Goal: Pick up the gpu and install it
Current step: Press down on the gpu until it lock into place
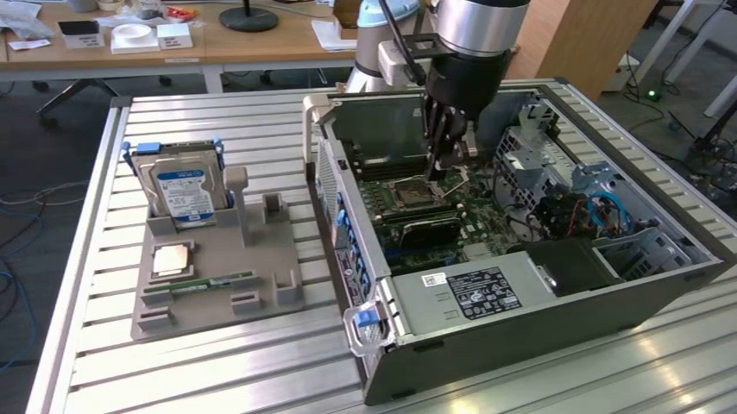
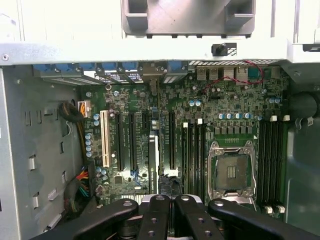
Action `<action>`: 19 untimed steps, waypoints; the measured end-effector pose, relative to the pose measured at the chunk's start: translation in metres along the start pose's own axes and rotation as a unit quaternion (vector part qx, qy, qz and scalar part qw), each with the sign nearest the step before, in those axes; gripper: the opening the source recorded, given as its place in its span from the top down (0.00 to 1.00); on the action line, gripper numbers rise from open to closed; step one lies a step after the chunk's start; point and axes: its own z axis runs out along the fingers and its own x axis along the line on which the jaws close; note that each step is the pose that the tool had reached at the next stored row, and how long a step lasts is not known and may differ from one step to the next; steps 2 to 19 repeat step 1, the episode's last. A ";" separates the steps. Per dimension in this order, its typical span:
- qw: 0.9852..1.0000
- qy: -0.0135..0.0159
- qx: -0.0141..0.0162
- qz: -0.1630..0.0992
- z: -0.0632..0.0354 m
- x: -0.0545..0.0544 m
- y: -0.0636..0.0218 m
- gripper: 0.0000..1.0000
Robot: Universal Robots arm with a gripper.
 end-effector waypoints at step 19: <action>1.000 0.000 0.000 0.000 0.0000 0.000 0.0000 0.89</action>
